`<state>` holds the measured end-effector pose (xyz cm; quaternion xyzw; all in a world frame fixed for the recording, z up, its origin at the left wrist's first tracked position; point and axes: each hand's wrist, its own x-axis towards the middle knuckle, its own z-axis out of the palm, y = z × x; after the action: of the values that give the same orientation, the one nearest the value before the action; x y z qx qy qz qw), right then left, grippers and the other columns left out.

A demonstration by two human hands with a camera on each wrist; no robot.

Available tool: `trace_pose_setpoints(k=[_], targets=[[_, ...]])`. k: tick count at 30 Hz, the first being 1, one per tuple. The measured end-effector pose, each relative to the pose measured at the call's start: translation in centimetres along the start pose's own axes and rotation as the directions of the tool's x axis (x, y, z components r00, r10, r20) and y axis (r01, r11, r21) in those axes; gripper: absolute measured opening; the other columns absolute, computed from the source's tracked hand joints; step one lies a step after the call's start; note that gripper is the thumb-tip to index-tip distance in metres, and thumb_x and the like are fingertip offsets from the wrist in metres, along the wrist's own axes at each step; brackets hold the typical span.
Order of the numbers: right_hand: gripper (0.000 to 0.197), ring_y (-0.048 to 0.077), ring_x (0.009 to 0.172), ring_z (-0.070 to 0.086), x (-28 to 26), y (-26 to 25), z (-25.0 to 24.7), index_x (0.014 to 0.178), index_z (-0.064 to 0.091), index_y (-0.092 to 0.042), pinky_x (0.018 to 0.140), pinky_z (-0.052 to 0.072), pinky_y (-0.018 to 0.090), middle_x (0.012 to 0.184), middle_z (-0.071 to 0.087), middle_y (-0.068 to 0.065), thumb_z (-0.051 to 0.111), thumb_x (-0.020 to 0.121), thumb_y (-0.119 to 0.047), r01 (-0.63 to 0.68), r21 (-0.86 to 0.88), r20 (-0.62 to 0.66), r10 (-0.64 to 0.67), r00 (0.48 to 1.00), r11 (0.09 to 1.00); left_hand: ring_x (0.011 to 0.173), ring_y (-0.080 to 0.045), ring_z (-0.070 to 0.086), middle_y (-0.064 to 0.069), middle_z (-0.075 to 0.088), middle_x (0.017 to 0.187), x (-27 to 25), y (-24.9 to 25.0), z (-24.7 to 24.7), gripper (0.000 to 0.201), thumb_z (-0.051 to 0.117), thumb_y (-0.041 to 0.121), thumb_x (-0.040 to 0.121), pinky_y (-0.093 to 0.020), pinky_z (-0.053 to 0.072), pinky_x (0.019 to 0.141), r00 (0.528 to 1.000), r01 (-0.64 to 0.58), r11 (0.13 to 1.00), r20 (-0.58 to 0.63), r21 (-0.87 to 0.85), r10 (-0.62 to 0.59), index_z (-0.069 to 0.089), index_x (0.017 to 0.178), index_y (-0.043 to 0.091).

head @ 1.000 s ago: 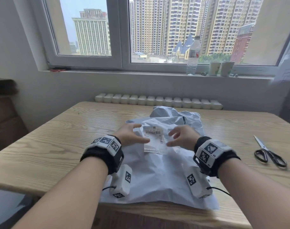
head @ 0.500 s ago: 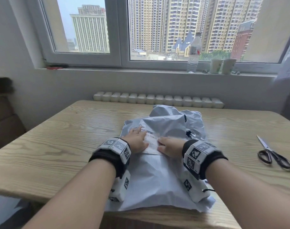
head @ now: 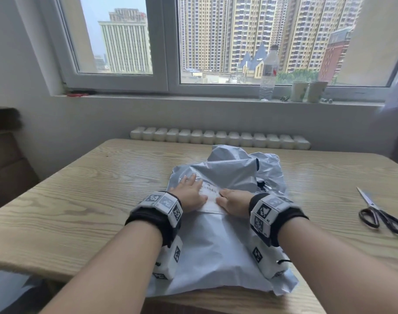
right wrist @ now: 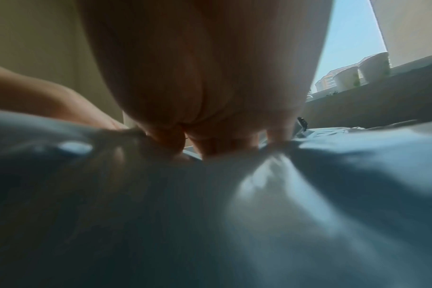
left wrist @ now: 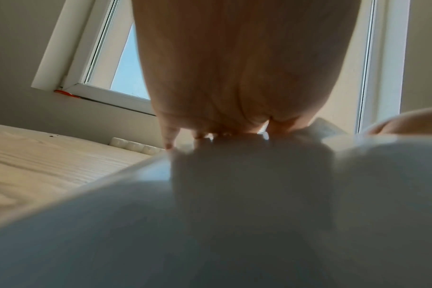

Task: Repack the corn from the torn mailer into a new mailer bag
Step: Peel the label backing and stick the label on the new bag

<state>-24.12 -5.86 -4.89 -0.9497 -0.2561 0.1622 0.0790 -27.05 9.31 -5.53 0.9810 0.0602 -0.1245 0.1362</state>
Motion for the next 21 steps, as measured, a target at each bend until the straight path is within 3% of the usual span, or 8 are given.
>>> trace_pose_setpoints(k=[2,5,7,13,17,21], targets=[[0.046,0.025,0.137,0.036,-0.1,0.2,-0.4,0.141,0.038,-0.008,0.113,0.026,0.033,0.150,0.036,0.012,0.029,0.103,-0.032,-0.006,0.023,-0.027,0.006,1.000,1.000,0.148,-0.021,-0.014,-0.002,-0.014,0.161,-0.1,0.0,-0.1,0.070,0.039,0.038,0.097,-0.043,-0.003,0.121,1.000,-0.004,1.000,-0.003,-0.026,0.004,0.002,0.154,0.020],[0.050,0.020,0.146,0.020,-0.5,-0.7,-0.8,0.149,0.024,-0.010,0.118,0.015,0.032,0.159,0.019,0.008,0.030,0.103,-0.028,0.097,0.050,-0.056,-0.094,0.994,0.994,0.148,-0.021,-0.013,-0.005,-0.014,0.161,-0.1,0.3,0.0,0.074,0.042,0.032,0.096,-0.035,-0.006,0.119,1.000,-0.021,0.997,-0.016,-0.069,0.020,-0.002,0.154,0.016],[0.051,0.019,0.146,0.018,-0.4,-1.3,-0.5,0.149,0.023,-0.008,0.118,0.014,0.031,0.159,0.017,0.007,0.031,0.103,-0.027,0.135,0.030,-0.031,-0.134,0.990,0.990,0.148,-0.020,-0.013,-0.006,-0.014,0.161,0.0,0.3,0.3,0.075,0.040,0.028,0.096,-0.033,-0.006,0.120,1.000,-0.027,0.994,-0.019,-0.103,0.025,-0.004,0.154,0.012],[0.044,0.027,0.132,0.041,-0.6,0.2,-0.9,0.136,0.041,-0.007,0.109,0.032,0.034,0.145,0.041,0.013,0.030,0.102,-0.033,-0.041,-0.033,-0.001,0.041,0.999,0.999,0.149,-0.020,-0.009,-0.005,-0.009,0.161,-0.3,-1.5,0.0,0.067,0.035,0.026,0.099,-0.037,-0.003,0.121,0.999,0.002,0.981,-0.042,-0.193,-0.010,-0.002,0.154,0.011],[0.052,0.019,0.147,0.015,-1.5,-1.3,-1.9,0.151,0.019,-0.011,0.119,0.015,0.034,0.160,0.014,0.004,0.028,0.103,-0.031,0.114,-0.038,-0.076,-0.117,0.990,0.993,0.149,-0.018,-0.011,-0.010,-0.009,0.161,-0.7,-0.8,-0.6,0.062,0.029,0.023,0.102,-0.031,-0.008,0.119,0.998,-0.014,0.992,-0.058,-0.124,0.007,-0.001,0.153,0.004],[0.055,0.020,0.147,0.014,-1.2,-2.9,-0.9,0.151,0.016,-0.008,0.119,0.013,0.032,0.160,0.014,0.008,0.031,0.102,-0.028,0.207,-0.084,-0.020,-0.209,0.978,0.975,0.149,-0.018,-0.010,-0.009,-0.009,0.161,-1.1,-0.3,-0.4,0.060,0.028,0.024,0.103,-0.030,-0.006,0.118,0.999,-0.036,0.992,-0.040,-0.123,0.031,0.000,0.154,0.008]])
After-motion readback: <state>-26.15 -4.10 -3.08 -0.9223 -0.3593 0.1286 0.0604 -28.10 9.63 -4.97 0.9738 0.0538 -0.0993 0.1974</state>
